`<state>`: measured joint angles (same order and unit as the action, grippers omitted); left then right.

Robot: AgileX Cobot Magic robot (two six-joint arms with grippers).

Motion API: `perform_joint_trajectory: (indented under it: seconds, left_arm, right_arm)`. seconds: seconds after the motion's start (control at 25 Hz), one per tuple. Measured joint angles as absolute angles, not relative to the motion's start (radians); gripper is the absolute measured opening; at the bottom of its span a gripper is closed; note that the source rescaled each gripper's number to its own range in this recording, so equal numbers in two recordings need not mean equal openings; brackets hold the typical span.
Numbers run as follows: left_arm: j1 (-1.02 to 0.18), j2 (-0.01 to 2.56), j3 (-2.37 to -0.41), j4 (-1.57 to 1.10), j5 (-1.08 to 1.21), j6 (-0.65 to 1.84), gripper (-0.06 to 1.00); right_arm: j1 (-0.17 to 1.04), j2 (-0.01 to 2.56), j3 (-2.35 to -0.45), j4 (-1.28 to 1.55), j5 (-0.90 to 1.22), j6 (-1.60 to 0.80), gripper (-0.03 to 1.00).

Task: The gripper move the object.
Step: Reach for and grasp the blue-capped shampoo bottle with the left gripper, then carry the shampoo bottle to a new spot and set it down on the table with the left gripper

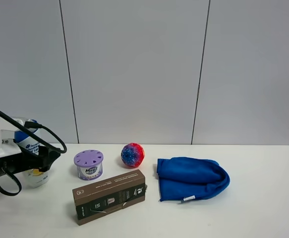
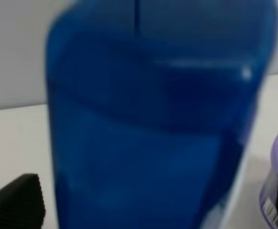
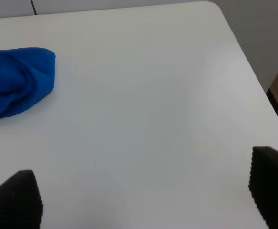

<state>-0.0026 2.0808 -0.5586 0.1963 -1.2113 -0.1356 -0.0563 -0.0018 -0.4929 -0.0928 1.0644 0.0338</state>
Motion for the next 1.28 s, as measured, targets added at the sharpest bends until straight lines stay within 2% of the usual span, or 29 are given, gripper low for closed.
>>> perform_joint_trajectory:
  seconds: [0.44,0.56,0.68,0.92,0.96,1.28]
  left_arm:
    - [0.012,2.118,-0.565,0.208,-1.211,-0.135,0.98]
    - [0.012,2.128,-0.565,0.232,-1.211,-0.135,0.76]
    - [0.012,2.13,-0.565,0.242,-1.211,-0.135,0.47]
    - [0.012,2.13,-0.565,0.242,-1.211,-0.137,0.04]
    - [0.012,2.13,-0.565,0.242,-1.211,-0.138,0.0]
    - [0.012,2.13,-0.565,0.247,-1.212,-0.14,0.0]
  right_arm:
    - [-0.056,-0.002,-0.493,-0.093,1.064,0.034,1.0]
    - [-0.056,-0.002,-0.493,-0.093,1.064,0.034,1.0]
    - [-0.056,-0.002,-0.493,-0.093,1.064,0.034,1.0]
    - [-0.056,-0.002,-0.493,-0.093,1.064,0.034,1.0]
    - [-0.056,-0.002,-0.493,-0.093,1.064,0.034,1.0]
    - [-0.056,-0.002,-0.493,-0.093,1.064,0.034,1.0]
